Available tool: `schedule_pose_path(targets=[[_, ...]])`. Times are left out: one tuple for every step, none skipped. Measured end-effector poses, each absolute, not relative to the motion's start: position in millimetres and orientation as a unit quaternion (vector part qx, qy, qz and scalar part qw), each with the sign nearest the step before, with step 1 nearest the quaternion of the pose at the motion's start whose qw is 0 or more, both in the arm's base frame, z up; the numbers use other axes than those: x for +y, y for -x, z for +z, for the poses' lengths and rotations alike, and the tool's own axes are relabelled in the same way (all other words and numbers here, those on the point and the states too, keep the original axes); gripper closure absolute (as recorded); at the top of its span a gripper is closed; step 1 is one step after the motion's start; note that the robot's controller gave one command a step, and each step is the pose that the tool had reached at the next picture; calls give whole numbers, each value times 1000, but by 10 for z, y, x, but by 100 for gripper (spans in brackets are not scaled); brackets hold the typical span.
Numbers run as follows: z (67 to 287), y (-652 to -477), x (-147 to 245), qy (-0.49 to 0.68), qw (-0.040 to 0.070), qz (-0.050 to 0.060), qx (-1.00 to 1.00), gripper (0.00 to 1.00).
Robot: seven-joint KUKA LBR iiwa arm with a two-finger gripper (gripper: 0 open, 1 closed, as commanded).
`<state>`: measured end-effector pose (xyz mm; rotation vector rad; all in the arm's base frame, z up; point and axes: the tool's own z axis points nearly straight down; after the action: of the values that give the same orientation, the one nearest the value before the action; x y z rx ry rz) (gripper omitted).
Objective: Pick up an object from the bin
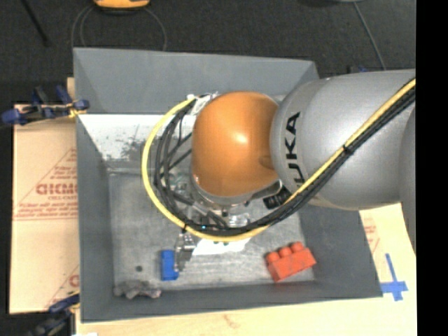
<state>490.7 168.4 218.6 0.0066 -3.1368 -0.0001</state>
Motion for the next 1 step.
schedule_pose_path(targets=[[760,-4874,1608,-67,-3,-1,-998,0]])
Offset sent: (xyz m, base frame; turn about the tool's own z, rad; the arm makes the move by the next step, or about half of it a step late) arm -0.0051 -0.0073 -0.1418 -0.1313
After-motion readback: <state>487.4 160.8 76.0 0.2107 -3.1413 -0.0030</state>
